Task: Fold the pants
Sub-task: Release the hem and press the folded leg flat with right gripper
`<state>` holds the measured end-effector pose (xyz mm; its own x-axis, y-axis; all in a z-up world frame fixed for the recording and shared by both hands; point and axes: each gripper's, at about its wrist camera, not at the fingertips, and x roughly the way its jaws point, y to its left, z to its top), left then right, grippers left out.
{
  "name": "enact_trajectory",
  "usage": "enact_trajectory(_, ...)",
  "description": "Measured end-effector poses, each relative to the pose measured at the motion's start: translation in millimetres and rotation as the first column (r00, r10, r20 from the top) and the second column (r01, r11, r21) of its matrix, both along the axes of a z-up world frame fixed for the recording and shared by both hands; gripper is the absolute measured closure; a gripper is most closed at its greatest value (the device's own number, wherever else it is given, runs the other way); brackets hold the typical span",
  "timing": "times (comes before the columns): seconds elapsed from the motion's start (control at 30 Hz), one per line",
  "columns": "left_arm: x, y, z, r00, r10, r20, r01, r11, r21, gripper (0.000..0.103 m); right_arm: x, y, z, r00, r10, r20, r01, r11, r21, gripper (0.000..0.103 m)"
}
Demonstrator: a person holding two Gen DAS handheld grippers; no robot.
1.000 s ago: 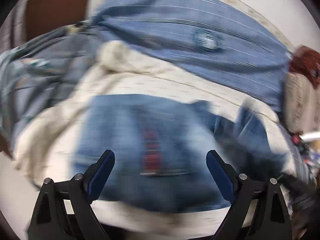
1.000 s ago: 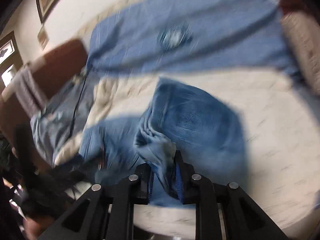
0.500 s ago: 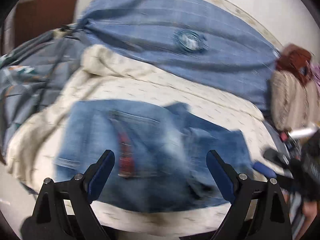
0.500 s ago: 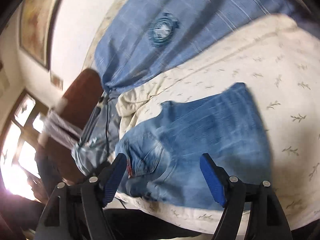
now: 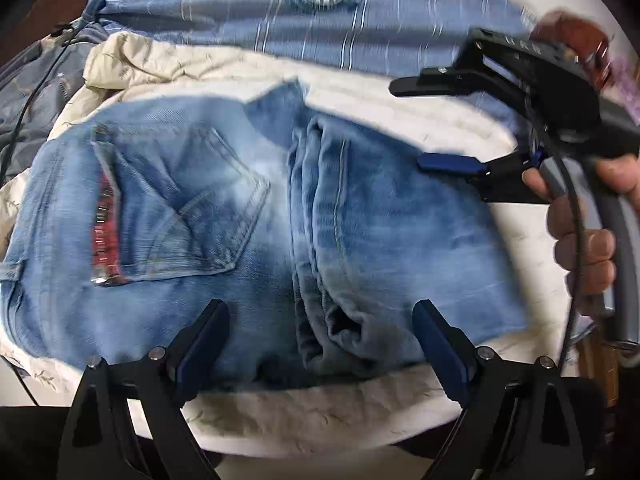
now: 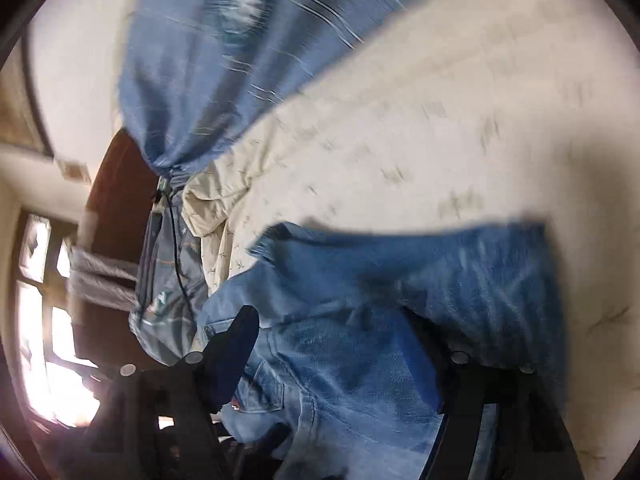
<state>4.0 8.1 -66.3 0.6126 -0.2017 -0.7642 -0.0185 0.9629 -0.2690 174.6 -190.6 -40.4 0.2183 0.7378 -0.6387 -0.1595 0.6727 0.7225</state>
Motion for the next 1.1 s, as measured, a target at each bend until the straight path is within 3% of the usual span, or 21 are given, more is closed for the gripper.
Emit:
enact_trajectory(0.13, -36, 37, 25, 0.995, 0.063, 0.08, -0.061, 0.998, -0.021, 0.01, -14, 28, 33, 0.989, 0.144, 0.03, -0.146, 0.988, 0.052, 0.027)
enact_trajectory(0.2, -49, 57, 31, 0.989, 0.106, 0.106, -0.105, 0.994, -0.015, 0.01, -19, 58, 29, 0.963, 0.268, -0.01, -0.267, 0.962, 0.053, 0.027)
enact_trajectory(0.27, -58, 77, 32, 0.983, 0.153, 0.105, -0.152, 0.988, -0.015, 0.01, -21, 79, 18, 0.954, 0.299, -0.024, -0.299, 0.954, -0.007, 0.027)
enact_trajectory(0.37, -63, 102, 28, 0.972, 0.223, 0.068, -0.221, 0.975, -0.039, 0.01, -1, 90, -21, 0.98, 0.176, -0.088, -0.184, 0.979, -0.087, 0.027)
enact_trajectory(0.4, -65, 109, 28, 0.969, 0.239, 0.061, -0.236, 0.97, -0.054, 0.01, 2, 87, -29, 0.984, 0.133, -0.115, -0.138, 0.99, -0.039, 0.023)
enact_trajectory(0.47, -71, 119, 27, 0.96, 0.273, 0.057, -0.269, 0.961, -0.07, 0.01, -3, 82, -19, 0.99, 0.116, -0.086, -0.115, 0.993, 0.013, 0.023)
enact_trajectory(0.63, -75, 135, 35, 0.946, 0.317, 0.061, -0.312, 0.946, -0.087, 0.01, -41, 54, 13, 0.988, 0.152, -0.016, -0.152, 0.988, 0.022, 0.023)
enact_trajectory(0.73, -74, 134, 39, 0.945, 0.32, 0.073, -0.314, 0.946, -0.081, 0.01, -73, 29, 14, 0.988, 0.151, -0.014, -0.15, 0.986, 0.071, 0.022)
enact_trajectory(0.8, -72, 130, 40, 0.949, 0.307, 0.071, -0.301, 0.95, -0.087, 0.01, -86, 18, -3, 0.992, 0.115, -0.057, -0.111, 0.991, 0.082, 0.017)
enact_trajectory(0.87, -71, 123, 40, 0.952, 0.296, 0.075, -0.29, 0.953, -0.088, 0.01, -85, 15, -40, 0.986, 0.092, -0.141, -0.089, 0.996, 0.029, 0.018)
enact_trajectory(0.9, -71, 119, 40, 0.954, 0.29, 0.072, -0.284, 0.955, -0.083, 0.01, -84, 11, -44, 0.987, 0.077, -0.138, -0.07, 0.996, 0.053, 0.018)
enact_trajectory(1.1, -61, 91, 39, 0.971, 0.227, 0.077, -0.223, 0.973, -0.056, 0.01, -95, -11, 12, 0.998, 0.061, 0.019, -0.063, 0.991, 0.118, 0.018)
